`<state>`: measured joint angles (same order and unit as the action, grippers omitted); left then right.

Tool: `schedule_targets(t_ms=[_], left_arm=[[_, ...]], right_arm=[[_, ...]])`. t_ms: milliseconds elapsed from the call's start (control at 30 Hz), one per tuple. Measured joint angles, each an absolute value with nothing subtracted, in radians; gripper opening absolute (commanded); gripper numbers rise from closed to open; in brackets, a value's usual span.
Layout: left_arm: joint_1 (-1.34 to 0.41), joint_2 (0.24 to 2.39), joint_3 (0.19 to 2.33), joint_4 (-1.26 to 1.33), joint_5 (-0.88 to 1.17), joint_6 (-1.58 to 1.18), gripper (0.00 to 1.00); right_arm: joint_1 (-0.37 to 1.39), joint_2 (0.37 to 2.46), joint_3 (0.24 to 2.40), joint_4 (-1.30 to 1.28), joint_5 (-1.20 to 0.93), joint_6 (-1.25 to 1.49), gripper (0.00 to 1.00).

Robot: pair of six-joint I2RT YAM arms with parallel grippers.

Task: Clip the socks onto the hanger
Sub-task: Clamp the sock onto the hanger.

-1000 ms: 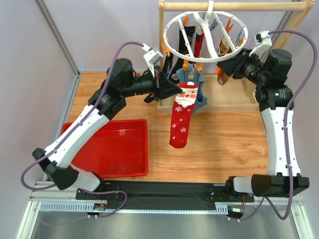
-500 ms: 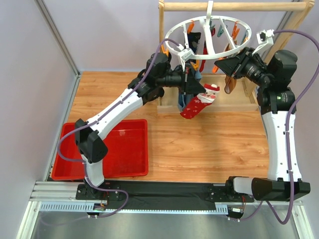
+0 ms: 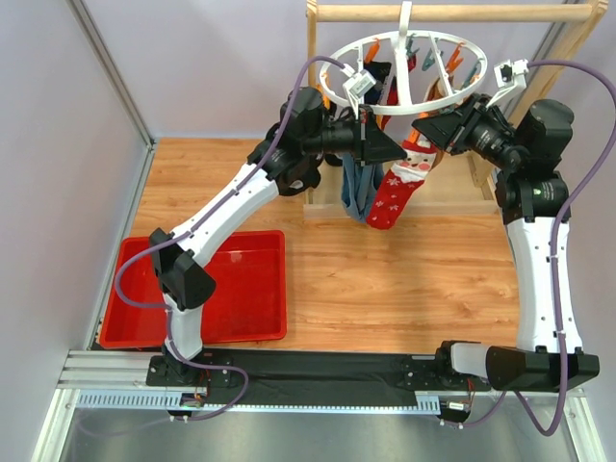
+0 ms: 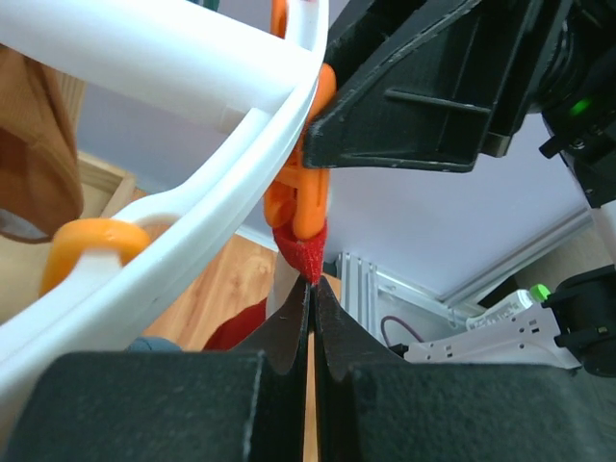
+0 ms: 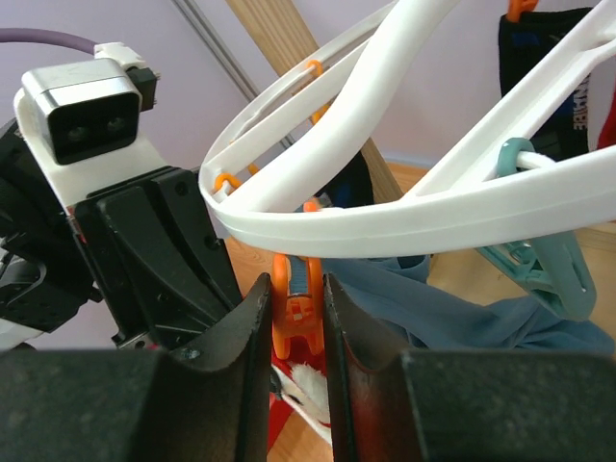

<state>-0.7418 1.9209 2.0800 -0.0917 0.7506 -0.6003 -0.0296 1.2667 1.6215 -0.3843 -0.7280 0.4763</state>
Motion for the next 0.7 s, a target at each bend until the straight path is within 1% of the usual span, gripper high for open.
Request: schedule_targets(t_ms=[700], left_arm=[[-0.742, 1.945, 2.085, -0.075, 0.755, -0.64, 0.0]], right_arm=[[-0.029, 1.259, 1.601, -0.373, -0.751, 0.493, 0.0]])
